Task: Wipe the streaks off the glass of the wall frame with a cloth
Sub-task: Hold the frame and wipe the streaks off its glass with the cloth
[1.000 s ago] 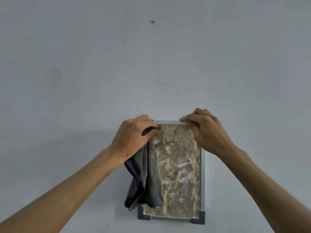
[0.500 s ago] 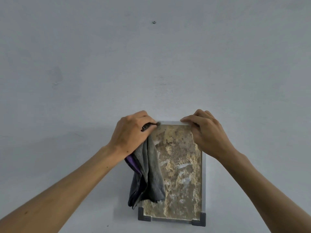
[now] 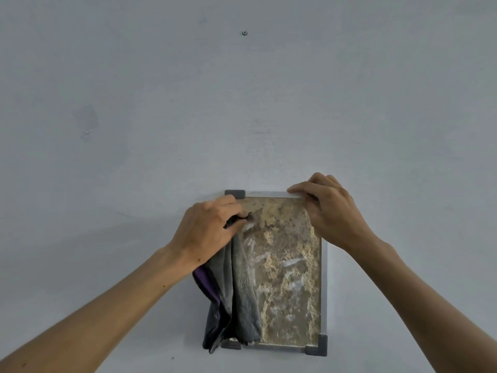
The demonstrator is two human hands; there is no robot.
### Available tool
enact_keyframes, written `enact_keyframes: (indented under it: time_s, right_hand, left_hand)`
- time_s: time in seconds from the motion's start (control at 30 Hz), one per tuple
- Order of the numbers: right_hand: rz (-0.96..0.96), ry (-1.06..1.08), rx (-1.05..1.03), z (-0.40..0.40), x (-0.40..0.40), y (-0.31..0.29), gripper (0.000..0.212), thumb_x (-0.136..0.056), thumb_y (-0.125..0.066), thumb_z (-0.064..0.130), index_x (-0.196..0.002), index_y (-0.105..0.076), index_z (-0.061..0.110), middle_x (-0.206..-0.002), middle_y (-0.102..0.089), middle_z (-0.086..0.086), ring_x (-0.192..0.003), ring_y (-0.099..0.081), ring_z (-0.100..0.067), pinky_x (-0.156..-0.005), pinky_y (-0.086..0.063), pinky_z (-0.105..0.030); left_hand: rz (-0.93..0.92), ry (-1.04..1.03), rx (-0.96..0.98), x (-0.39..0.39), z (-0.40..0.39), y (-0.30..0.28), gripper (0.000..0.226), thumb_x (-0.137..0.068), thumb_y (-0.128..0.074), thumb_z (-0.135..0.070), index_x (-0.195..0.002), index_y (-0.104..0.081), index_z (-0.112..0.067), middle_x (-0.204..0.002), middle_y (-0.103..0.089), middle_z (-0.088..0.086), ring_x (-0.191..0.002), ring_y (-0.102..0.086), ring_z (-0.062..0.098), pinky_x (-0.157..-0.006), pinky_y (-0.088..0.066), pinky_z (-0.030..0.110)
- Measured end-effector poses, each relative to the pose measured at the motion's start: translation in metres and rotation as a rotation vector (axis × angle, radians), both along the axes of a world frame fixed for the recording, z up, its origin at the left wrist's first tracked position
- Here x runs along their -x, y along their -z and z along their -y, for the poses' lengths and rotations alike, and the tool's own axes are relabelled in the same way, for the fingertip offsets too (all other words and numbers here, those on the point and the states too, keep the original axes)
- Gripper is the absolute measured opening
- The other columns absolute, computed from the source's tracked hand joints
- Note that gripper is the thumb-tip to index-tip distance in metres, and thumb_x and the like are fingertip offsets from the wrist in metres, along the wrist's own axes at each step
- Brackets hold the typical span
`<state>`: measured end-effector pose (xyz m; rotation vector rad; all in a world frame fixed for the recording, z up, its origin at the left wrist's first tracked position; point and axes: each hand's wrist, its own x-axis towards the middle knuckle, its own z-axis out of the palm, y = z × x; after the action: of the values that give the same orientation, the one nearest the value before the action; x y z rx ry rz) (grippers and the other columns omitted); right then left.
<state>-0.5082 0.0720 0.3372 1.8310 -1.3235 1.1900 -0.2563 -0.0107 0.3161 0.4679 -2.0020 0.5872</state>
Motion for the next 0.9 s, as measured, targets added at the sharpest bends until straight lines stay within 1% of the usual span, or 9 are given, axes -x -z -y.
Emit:
enact_keyframes:
  time_s: [0.13,0.23,0.33,0.47,0.53,0.6,0.67,0.8,0.9]
  right_hand:
    - [0.027,-0.049,-0.075,-0.004,0.004,-0.007,0.035,-0.103,-0.051,0.002,-0.117,-0.076,0.023,-0.099,-0.058,0.009,-0.098,-0.047,-0.008,-0.082,-0.035,-0.01]
    - [0.031,-0.068,-0.144,-0.008,0.007,-0.015,0.039,-0.101,-0.051,0.001,-0.116,-0.077,0.025,-0.101,-0.059,0.01,-0.094,-0.052,-0.005,-0.082,-0.037,-0.018]
    - [0.011,-0.058,-0.174,-0.013,0.008,-0.019,0.041,-0.098,-0.052,-0.002,-0.115,-0.077,0.025,-0.105,-0.063,0.009,-0.097,-0.056,-0.002,-0.08,-0.038,-0.005]
    - [0.031,-0.029,-0.091,-0.014,0.013,-0.017,0.02,-0.097,-0.067,0.008,-0.112,-0.077,0.016,-0.109,-0.066,0.007,-0.091,-0.061,0.001,-0.079,-0.038,0.003]
    - [0.039,-0.016,-0.055,-0.013,0.014,-0.014,0.014,-0.097,-0.07,0.013,-0.108,-0.078,0.015,-0.107,-0.064,0.008,-0.087,-0.058,0.001,-0.08,-0.041,-0.002]
    - [0.024,0.014,-0.017,-0.013,0.012,-0.008,0.014,-0.098,-0.067,0.015,-0.107,-0.078,0.015,-0.107,-0.066,0.008,-0.094,-0.056,-0.005,-0.086,-0.048,-0.017]
    - [0.005,0.063,0.008,-0.014,0.009,-0.004,0.015,-0.1,-0.064,0.018,-0.108,-0.077,0.017,-0.108,-0.067,0.01,-0.102,-0.054,-0.008,-0.084,-0.051,-0.03]
    - [0.025,0.055,-0.025,-0.018,0.011,-0.005,0.021,-0.102,-0.059,0.016,-0.113,-0.077,0.021,-0.102,-0.062,0.011,-0.102,-0.055,-0.011,-0.085,-0.045,-0.029]
    - [0.036,0.053,-0.049,-0.018,0.013,-0.008,0.025,-0.102,-0.057,0.012,-0.114,-0.077,0.021,-0.099,-0.061,0.008,-0.102,-0.055,-0.013,-0.086,-0.039,-0.026]
  left_hand:
    - [-0.242,0.003,-0.005,-0.005,0.001,-0.005,0.017,-0.087,-0.075,-0.036,-0.095,-0.079,-0.021,-0.086,-0.071,-0.012,-0.067,-0.064,0.006,-0.06,-0.058,0.027]
    - [-0.162,0.048,-0.093,0.005,-0.003,0.012,0.024,-0.087,-0.071,-0.04,-0.094,-0.078,-0.018,-0.085,-0.071,-0.01,-0.067,-0.065,0.007,-0.062,-0.059,0.03]
    - [-0.036,0.011,-0.143,0.004,-0.004,0.021,0.024,-0.09,-0.07,-0.041,-0.1,-0.077,-0.02,-0.09,-0.07,-0.013,-0.071,-0.066,0.006,-0.065,-0.06,0.032]
    - [-0.278,-0.008,-0.069,-0.006,-0.002,0.018,0.013,-0.087,-0.078,-0.029,-0.096,-0.079,-0.019,-0.088,-0.071,-0.011,-0.069,-0.065,0.006,-0.063,-0.058,0.029]
    - [-0.31,0.04,-0.093,-0.003,-0.004,0.03,0.013,-0.087,-0.077,-0.027,-0.096,-0.079,-0.017,-0.09,-0.073,-0.009,-0.071,-0.067,0.006,-0.065,-0.059,0.029]
    - [-0.224,0.039,-0.113,0.002,-0.007,0.045,0.012,-0.089,-0.074,-0.029,-0.094,-0.077,-0.018,-0.092,-0.072,-0.011,-0.07,-0.067,0.005,-0.061,-0.059,0.029]
    - [-0.221,0.0,-0.111,0.003,-0.006,0.05,0.012,-0.09,-0.073,-0.03,-0.092,-0.076,-0.018,-0.09,-0.07,-0.013,-0.067,-0.065,0.005,-0.056,-0.058,0.028]
    - [-0.472,0.039,-0.177,0.013,-0.006,0.054,0.008,-0.089,-0.077,-0.022,-0.092,-0.076,-0.015,-0.086,-0.07,-0.01,-0.071,-0.063,0.002,-0.063,-0.053,0.016]
    - [-0.436,0.088,-0.222,0.029,-0.014,0.069,0.006,-0.09,-0.077,-0.02,-0.089,-0.073,-0.015,-0.083,-0.067,-0.011,-0.068,-0.061,0.002,-0.061,-0.052,0.017]
